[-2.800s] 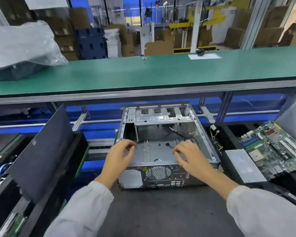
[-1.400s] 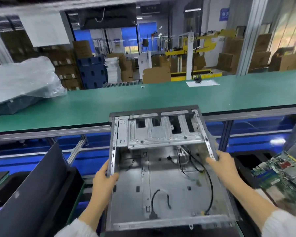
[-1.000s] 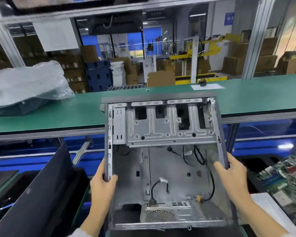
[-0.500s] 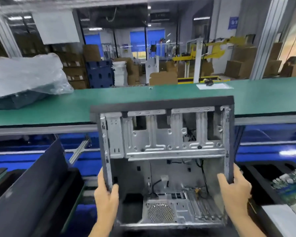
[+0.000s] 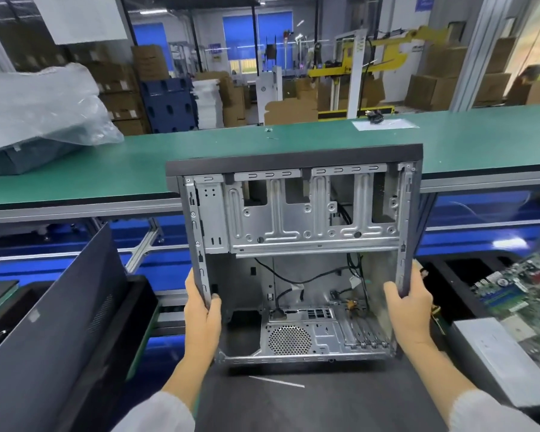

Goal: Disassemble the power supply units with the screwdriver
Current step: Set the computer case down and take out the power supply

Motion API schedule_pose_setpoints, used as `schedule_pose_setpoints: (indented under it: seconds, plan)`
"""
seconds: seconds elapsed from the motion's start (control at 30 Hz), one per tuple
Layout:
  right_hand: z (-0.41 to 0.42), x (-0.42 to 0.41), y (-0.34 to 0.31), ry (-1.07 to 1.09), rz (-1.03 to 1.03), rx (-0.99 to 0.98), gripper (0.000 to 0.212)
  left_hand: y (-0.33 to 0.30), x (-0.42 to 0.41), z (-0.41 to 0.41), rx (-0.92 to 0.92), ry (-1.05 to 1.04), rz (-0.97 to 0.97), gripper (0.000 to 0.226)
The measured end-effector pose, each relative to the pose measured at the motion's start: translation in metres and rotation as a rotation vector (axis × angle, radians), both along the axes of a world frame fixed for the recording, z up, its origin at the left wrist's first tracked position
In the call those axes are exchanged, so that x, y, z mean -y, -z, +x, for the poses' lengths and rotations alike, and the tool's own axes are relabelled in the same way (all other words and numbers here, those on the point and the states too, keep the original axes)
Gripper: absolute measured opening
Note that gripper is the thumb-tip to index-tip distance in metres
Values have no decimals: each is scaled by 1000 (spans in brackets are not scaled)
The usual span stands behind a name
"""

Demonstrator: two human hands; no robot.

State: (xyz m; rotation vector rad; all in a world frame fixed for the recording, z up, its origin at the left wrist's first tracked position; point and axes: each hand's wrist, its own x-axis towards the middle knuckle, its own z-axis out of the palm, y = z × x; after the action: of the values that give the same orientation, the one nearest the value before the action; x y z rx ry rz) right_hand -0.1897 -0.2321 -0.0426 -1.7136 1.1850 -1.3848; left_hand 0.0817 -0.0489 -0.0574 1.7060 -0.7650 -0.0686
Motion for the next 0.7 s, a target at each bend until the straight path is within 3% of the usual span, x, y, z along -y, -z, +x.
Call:
schedule_pose_setpoints:
  seconds: [0.17,0.27,0.43,0.53,0.7]
  plan:
    - [-15,-5,-4,-82,188,-16,63,-4,-17,-7,-71,40,119,61]
    - [-28,1,-14,-219,326,-186,52,-12,-27,-4,-270,142,181,50]
    - [-37,5,-21,-342,676,-365,27,-24,-34,7,-592,186,465,20]
    - [-38,1,-16,-297,681,-361,28,-25,-38,3,-607,197,513,13]
    - [-36,0,-11,-246,596,-284,29,-22,-33,0,-590,171,451,21]
